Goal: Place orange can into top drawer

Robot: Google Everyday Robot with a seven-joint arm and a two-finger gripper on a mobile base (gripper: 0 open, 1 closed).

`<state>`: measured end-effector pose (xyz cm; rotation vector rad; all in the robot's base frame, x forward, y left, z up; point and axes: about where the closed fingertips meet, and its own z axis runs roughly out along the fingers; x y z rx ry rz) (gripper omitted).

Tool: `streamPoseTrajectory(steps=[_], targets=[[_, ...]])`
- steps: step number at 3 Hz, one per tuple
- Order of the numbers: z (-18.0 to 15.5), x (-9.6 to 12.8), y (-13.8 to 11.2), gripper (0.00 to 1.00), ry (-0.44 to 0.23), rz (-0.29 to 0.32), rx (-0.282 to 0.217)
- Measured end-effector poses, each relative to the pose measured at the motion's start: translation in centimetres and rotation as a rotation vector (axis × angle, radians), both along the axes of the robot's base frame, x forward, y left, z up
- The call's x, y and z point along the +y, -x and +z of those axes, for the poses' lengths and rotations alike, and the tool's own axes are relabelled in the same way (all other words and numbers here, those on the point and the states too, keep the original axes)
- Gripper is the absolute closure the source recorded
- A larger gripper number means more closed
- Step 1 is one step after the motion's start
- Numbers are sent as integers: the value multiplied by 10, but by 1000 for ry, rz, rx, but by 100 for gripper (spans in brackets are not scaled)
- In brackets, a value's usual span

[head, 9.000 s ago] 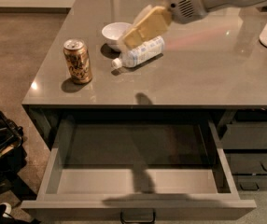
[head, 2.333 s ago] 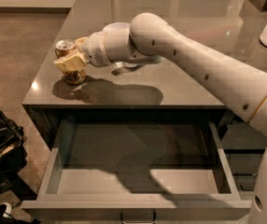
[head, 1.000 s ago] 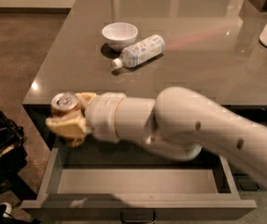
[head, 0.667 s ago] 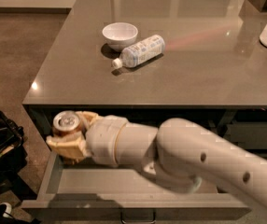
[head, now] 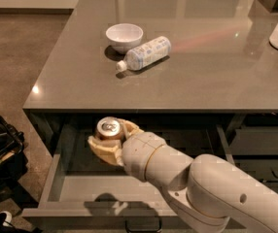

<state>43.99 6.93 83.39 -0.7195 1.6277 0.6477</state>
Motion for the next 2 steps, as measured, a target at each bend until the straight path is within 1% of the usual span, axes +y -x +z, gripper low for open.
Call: streamPoseTrajectory(steps=[1, 2], targets=[[-23, -20, -33, 100, 22, -71, 12], [-49, -25, -51, 100, 30, -107, 51]])
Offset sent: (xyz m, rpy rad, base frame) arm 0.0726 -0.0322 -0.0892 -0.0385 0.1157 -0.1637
